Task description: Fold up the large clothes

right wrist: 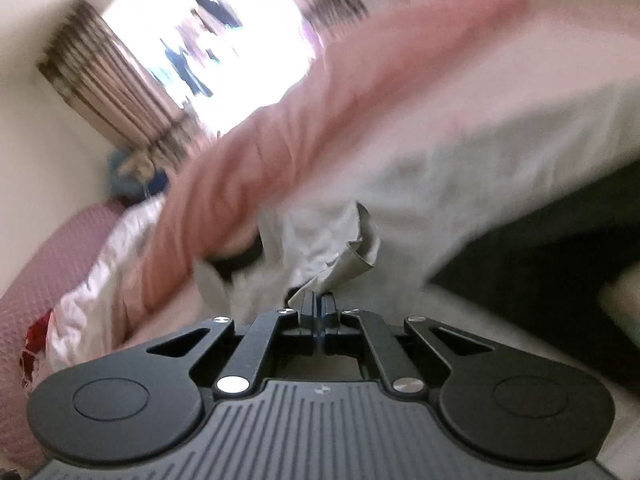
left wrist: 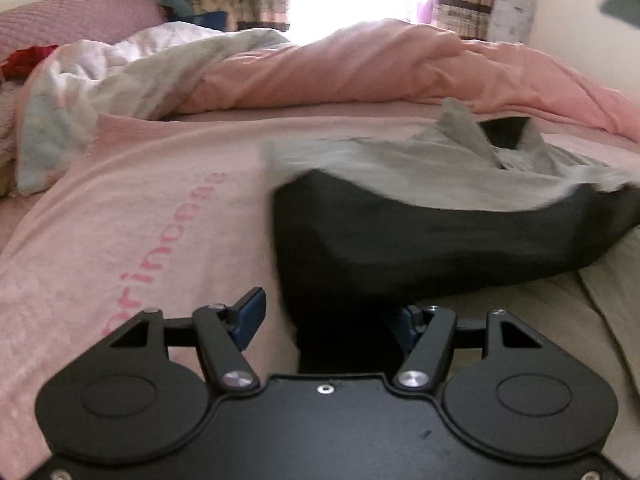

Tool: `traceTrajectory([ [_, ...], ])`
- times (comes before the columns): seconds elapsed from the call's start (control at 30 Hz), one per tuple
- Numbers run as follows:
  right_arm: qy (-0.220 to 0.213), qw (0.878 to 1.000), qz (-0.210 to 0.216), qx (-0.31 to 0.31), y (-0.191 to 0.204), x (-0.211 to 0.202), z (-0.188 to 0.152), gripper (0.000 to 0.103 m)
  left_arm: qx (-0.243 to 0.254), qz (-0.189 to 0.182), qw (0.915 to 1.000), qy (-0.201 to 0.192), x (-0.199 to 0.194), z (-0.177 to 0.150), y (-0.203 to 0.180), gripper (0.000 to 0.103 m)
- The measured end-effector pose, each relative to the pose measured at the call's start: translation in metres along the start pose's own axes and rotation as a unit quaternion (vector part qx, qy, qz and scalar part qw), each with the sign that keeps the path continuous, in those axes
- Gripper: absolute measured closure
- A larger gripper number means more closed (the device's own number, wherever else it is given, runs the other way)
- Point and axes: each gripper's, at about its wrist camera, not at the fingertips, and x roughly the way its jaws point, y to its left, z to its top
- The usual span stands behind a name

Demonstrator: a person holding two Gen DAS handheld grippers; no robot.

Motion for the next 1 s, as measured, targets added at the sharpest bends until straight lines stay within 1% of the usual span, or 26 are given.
traceTrajectory([
  [0.03, 0.003, 1.0, -0.005, -0.014, -0.002, -0.001, 0.003, 0.102, -0.004, 0.009, 0.9999, 0.005, 0.006, 0.001, 0.001, 0.037],
  [0.1, 0.034, 0.999, -0.019, -0.023, -0.011, 0.011, -0.001, 0.102, -0.023, 0.028, 0.9992, 0.015, 0.016, -0.002, 0.006, 0.036],
  [0.17, 0.071, 0.996, -0.041, -0.018, -0.026, 0.026, -0.015, 0.102, -0.048, 0.042, 0.9977, 0.022, 0.02, -0.006, 0.014, 0.035],
  [0.2, 0.083, 0.995, -0.047, -0.01, -0.033, 0.03, -0.022, 0.102, -0.072, 0.034, 0.9966, 0.02, 0.021, -0.01, 0.022, 0.035],
  [0.23, 0.093, 0.994, -0.052, -0.001, -0.04, 0.034, -0.029, 0.102, -0.085, 0.026, 0.9958, 0.018, 0.019, -0.013, 0.028, 0.035],
  [0.27, 0.102, 0.993, -0.051, 0.008, -0.047, 0.037, -0.035, 0.102, -0.087, 0.026, 0.9957, 0.015, 0.019, -0.014, 0.031, 0.034],
  [0.3, 0.092, 0.995, -0.037, 0.015, -0.052, 0.034, -0.04, 0.102, -0.084, 0.026, 0.996, 0.015, 0.017, -0.016, 0.032, 0.034],
  [0.37, 0.094, 0.995, -0.034, 0.021, -0.054, 0.029, -0.04, 0.103, -0.078, 0.023, 0.9966, 0.016, 0.015, -0.018, 0.032, 0.034],
  [0.4, 0.1, 0.994, -0.04, 0.021, -0.053, 0.026, -0.037, 0.102, -0.071, 0.015, 0.9972, 0.022, 0.013, -0.017, 0.032, 0.034],
  [0.43, 0.103, 0.993, -0.05, 0.018, -0.05, 0.021, -0.033, 0.099, -0.063, 0.01, 0.9976, 0.026, 0.013, -0.015, 0.032, 0.034],
  [0.47, 0.103, 0.993, -0.065, 0.008, -0.047, 0.015, -0.03, 0.094, -0.057, 0.007, 0.9979, 0.029, 0.006, -0.014, 0.032, 0.035],
  [0.5, 0.095, 0.992, -0.079, -0.005, -0.044, 0.01, -0.027, 0.09, -0.051, 0.0, 0.9982, 0.033, -0.002, -0.011, 0.032, 0.035],
  [0.53, 0.078, 0.993, -0.091, -0.021, -0.038, 0.003, -0.022, 0.089, -0.048, -0.005, 0.9983, 0.034, -0.01, -0.007, 0.032, 0.035],
  [0.57, 0.064, 0.994, -0.088, -0.033, -0.036, -0.003, -0.019, 0.087, -0.049, -0.01, 0.9982, 0.033, -0.018, -0.004, 0.033, 0.035],
  [0.63, 0.045, 0.996, -0.068, -0.045, -0.027, -0.008, -0.013, 0.083, -0.054, -0.023, 0.9982, 0.014, -0.032, 0.007, 0.033, 0.035],
  [0.7, 0.034, 0.996, -0.045, -0.063, -0.016, 0.003, -0.006, 0.077, -0.067, -0.034, 0.997, -0.016, -0.041, 0.017, 0.032, 0.033],
  [0.8, 0.031, 0.994, -0.026, -0.098, 0.004, 0.027, -0.005, 0.076, -0.085, -0.079, 0.9923, -0.043, -0.036, 0.03, 0.023, 0.033],
  [0.83, 0.032, 0.993, -0.019, -0.109, 0.008, 0.036, -0.007, 0.076, -0.09, -0.098, 0.9902, -0.042, -0.028, 0.033, 0.019, 0.033],
  [0.87, 0.04, 0.992, -0.025, -0.113, 0.01, 0.043, -0.009, 0.076, -0.093, -0.112, 0.9887, -0.035, -0.02, 0.033, 0.014, 0.033],
  [0.9, 0.053, 0.991, -0.041, -0.111, 0.01, 0.052, -0.01, 0.076, -0.1, -0.118, 0.9877, -0.025, -0.009, 0.032, 0.01, 0.033],
  [0.97, 0.08, 0.988, -0.073, -0.11, 0.005, 0.064, -0.017, 0.076, -0.101, -0.119, 0.9877, 0.009, 0.011, 0.026, 0.002, 0.033],
  [1.0, 0.086, 0.987, -0.085, -0.11, 0.001, 0.067, -0.02, 0.077, -0.097, -0.115, 0.9884, 0.023, 0.019, 0.02, -0.001, 0.033],
])
